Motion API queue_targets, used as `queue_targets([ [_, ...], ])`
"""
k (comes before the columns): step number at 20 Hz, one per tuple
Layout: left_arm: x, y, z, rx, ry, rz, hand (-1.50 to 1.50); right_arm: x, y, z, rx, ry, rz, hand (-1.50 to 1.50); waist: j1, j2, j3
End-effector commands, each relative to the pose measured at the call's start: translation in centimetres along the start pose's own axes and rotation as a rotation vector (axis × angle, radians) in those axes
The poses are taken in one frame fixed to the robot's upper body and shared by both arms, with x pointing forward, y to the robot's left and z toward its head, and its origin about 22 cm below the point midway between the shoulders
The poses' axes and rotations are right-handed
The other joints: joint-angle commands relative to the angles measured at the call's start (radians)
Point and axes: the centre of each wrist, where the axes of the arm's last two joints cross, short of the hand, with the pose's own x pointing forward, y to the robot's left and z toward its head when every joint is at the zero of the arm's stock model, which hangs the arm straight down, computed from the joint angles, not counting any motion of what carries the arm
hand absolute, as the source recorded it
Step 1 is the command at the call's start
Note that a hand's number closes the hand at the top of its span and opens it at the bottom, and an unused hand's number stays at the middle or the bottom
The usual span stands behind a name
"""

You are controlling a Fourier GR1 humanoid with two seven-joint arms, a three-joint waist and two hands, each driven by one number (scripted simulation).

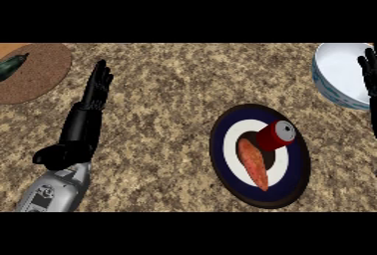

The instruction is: Pick the can from the plate and place it in the bowl

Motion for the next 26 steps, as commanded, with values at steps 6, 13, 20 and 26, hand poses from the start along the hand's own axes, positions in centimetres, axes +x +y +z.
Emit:
queue_targets([
  [6,-3.2,7.6,1.4,0.157,0.259,-0.152,0.0,6.2,-1.9,-3.2,0.378,-0.394,-0.173,1.5,0.039,0.029,0.011],
  [13,-4.1,10.5,3.4,0.178,0.372,-0.097,0.0,-1.3,-5.7,8.6,0.161,0.071,0.333,-1.5,-0.019,0.021,0.008],
  [20,-5.3,9.6,2.7,0.142,0.363,-0.091,0.0,0.3,-8.1,10.0,0.209,0.081,0.394,-1.5,0.001,0.026,0.008],
  [26,-3.6,9.7,1.5,0.138,0.348,-0.091,0.0,4.8,-7.6,5.8,0.22,0.104,0.444,-1.5,0.011,0.026,0.008],
])
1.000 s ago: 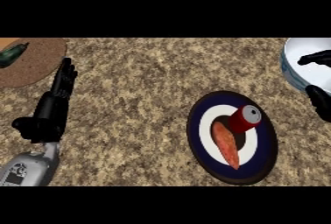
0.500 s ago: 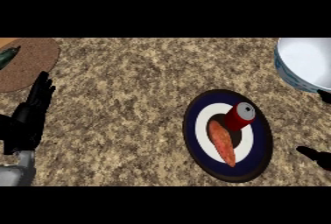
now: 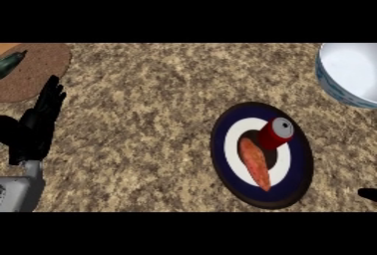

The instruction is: Pick the can from the plate and place it in the bowl

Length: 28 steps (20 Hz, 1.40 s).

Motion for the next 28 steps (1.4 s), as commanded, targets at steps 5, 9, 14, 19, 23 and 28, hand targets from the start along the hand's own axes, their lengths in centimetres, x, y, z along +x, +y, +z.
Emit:
queue_targets([
  [5,-0.5,0.5,2.5,-0.027,-0.007,0.005,0.0,5.4,-3.5,-5.4,0.103,0.045,0.109,-1.5,0.028,0.0,-0.001],
  [9,0.7,0.2,0.2,-0.04,-0.025,0.003,0.0,7.1,-3.7,-7.6,0.277,0.107,0.278,-1.5,0.036,0.005,-0.002],
  [14,1.1,-0.7,-0.6,-0.041,-0.012,-0.001,0.0,6.8,-1.3,-10.3,0.453,0.188,0.336,-1.5,0.039,0.008,-0.001],
  [19,0.7,0.2,0.2,-0.022,-0.01,0.022,0.0,6.6,0.8,-13.1,0.575,0.208,0.313,-1.5,0.029,0.004,0.0],
  [23,-0.3,-0.8,0.7,-0.014,-0.015,-0.003,0.0,5.8,3.3,-13.3,0.702,0.243,0.389,-1.5,0.022,0.003,0.0],
  [28,-1.0,-1.7,0.9,-0.013,-0.011,-0.002,0.0,5.1,5.2,-13.7,0.818,0.284,0.416,-1.5,0.013,0.001,0.0],
])
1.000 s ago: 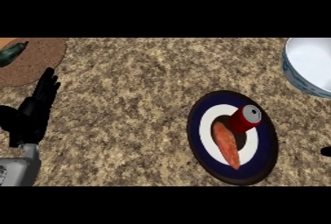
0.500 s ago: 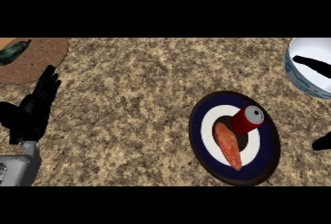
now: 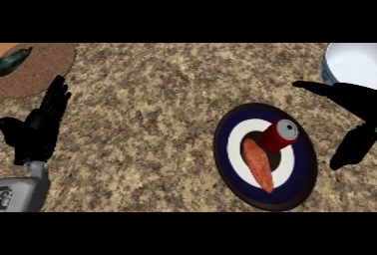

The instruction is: Pick the can from the plate and place it in the bowl

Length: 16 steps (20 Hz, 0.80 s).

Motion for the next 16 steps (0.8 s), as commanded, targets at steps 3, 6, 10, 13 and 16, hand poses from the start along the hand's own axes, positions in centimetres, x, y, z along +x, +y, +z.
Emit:
queue_targets([
  [3,0.3,0.6,-0.2,0.017,-0.003,-0.009,0.0,0.6,1.6,-1.5,0.054,0.038,0.082,-1.5,-0.012,-0.003,0.0],
  [6,-1.8,2.3,1.0,0.011,0.003,-0.004,0.0,1.4,1.8,-2.2,-0.057,0.015,0.131,-1.5,-0.006,-0.002,0.0],
  [10,-0.5,0.8,2.6,0.01,0.008,-0.015,0.0,-0.4,1.3,-2.3,-0.123,0.024,0.152,-1.5,-0.003,-0.003,0.001],
  [13,0.9,1.4,1.0,0.013,0.001,-0.009,0.0,0.4,4.5,-4.4,-0.1,0.026,0.149,-1.5,-0.007,-0.002,0.001],
  [16,-0.8,0.9,0.7,0.017,0.007,-0.005,0.0,1.9,5.1,-5.3,-0.036,0.041,0.112,-1.5,-0.008,-0.002,0.0],
])
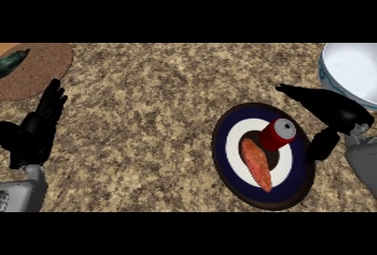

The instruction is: Pick the can from the plate and place it in the bowl

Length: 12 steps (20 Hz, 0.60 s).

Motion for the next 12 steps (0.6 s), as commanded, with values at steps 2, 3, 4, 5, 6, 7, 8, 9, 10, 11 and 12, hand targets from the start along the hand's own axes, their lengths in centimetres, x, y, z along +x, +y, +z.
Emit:
queue_targets([
  [2,0.6,-0.8,-0.7,0.011,0.002,0.002,0.0,0.3,2.7,-1.7,0.045,-0.002,-0.013,-1.5,-0.001,0.0,0.0],
  [3,0.8,0.5,-0.2,-0.014,-0.007,0.0,0.0,-1.7,2.1,-1.5,0.069,0.008,-0.003,-1.5,0.001,0.0,0.0],
  [4,0.5,0.0,-0.7,0.005,-0.008,-0.004,0.0,0.0,4.2,-1.0,0.073,0.012,0.006,-1.5,-0.004,0.0,0.0],
  [5,0.6,0.8,1.4,-0.002,0.007,-0.008,0.0,-0.4,3.1,-0.3,0.071,0.025,-0.008,-1.5,-0.001,-0.002,0.0],
  [6,0.2,0.5,-0.4,0.015,0.001,0.016,0.0,0.2,4.1,-1.5,0.064,0.012,0.009,-1.5,-0.002,0.0,0.0],
  [7,0.6,0.3,-0.5,-0.005,-0.012,-0.002,0.0,0.4,3.1,-2.4,0.044,0.022,-0.011,-1.5,0.0,0.0,0.0],
  [8,1.3,-0.4,-0.3,0.001,-0.011,-0.004,0.0,0.4,4.3,-2.5,0.065,0.015,-0.001,-1.5,0.0,0.0,0.0],
  [9,0.6,1.5,-0.8,0.0,-0.005,0.0,0.0,0.4,4.5,-1.2,0.049,0.024,0.009,-1.5,-0.004,-0.001,0.0],
  [10,-1.3,-0.3,-0.4,0.0,0.005,0.004,0.0,0.4,4.1,-1.8,0.051,0.02,-0.018,-1.5,-0.003,0.0,0.0],
  [11,-0.2,0.3,0.4,-0.006,0.006,-0.004,0.0,1.7,4.3,-1.9,0.04,0.01,-0.019,-1.5,-0.001,-0.001,0.0],
  [12,-0.6,-1.9,0.4,-0.014,-0.008,0.007,0.0,-0.5,3.4,-2.0,0.054,0.024,-0.009,-1.5,-0.002,0.0,0.0],
])
